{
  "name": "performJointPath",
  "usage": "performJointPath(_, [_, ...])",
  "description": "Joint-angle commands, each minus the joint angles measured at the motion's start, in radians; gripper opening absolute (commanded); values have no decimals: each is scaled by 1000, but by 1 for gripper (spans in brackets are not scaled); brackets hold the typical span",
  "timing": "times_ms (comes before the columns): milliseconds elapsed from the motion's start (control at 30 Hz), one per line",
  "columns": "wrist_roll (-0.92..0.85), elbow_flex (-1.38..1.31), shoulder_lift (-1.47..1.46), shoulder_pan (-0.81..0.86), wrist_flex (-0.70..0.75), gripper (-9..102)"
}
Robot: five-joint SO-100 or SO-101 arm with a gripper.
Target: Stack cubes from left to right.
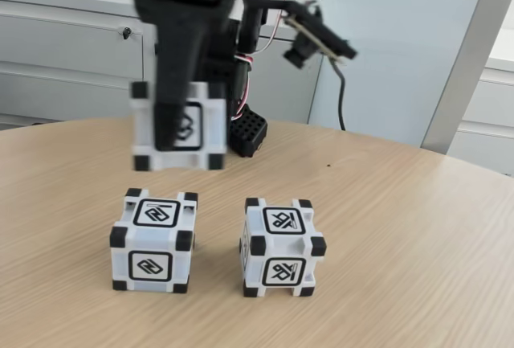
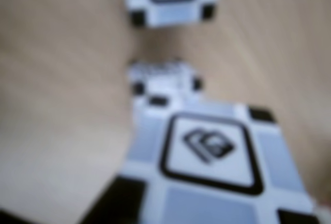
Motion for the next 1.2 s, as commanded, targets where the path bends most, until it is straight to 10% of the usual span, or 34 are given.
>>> performJointPath(0, [-14, -9, 12, 23, -5, 11])
performJointPath(1167, [-86, 104, 9, 67, -110, 10])
